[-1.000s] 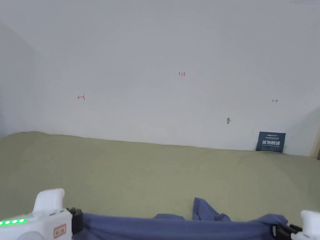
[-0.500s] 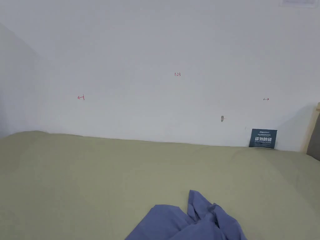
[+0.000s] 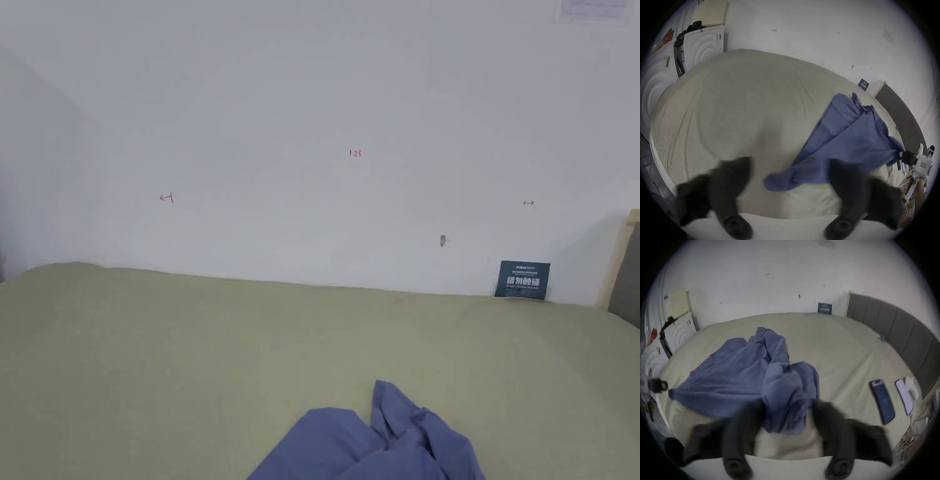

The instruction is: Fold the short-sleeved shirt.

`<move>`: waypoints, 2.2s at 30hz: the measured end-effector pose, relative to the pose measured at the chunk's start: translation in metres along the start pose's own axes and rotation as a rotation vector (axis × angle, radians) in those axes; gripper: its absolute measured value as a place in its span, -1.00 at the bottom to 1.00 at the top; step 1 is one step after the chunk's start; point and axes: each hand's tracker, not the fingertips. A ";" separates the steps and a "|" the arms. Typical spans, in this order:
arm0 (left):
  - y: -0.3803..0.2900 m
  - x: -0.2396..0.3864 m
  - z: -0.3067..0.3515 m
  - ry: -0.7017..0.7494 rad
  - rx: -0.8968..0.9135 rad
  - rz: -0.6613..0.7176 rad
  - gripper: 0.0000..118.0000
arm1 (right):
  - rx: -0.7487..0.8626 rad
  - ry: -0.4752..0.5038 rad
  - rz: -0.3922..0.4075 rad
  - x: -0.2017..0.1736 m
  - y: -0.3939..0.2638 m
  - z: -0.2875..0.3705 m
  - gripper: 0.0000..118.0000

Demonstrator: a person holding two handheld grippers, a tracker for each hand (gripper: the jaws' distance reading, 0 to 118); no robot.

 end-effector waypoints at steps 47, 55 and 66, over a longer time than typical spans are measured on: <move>-0.006 0.007 -0.036 0.013 -0.245 -0.151 -0.26 | -0.071 0.112 -0.023 -0.029 0.032 -0.003 -1.00; -0.003 -0.004 -0.045 -0.041 -0.272 -0.157 -0.93 | -0.088 0.158 0.038 -0.027 0.137 -0.075 -1.00; -0.007 0.015 -0.024 -0.054 -0.261 -0.115 -0.94 | -0.327 0.135 0.326 -0.063 0.223 -0.237 0.84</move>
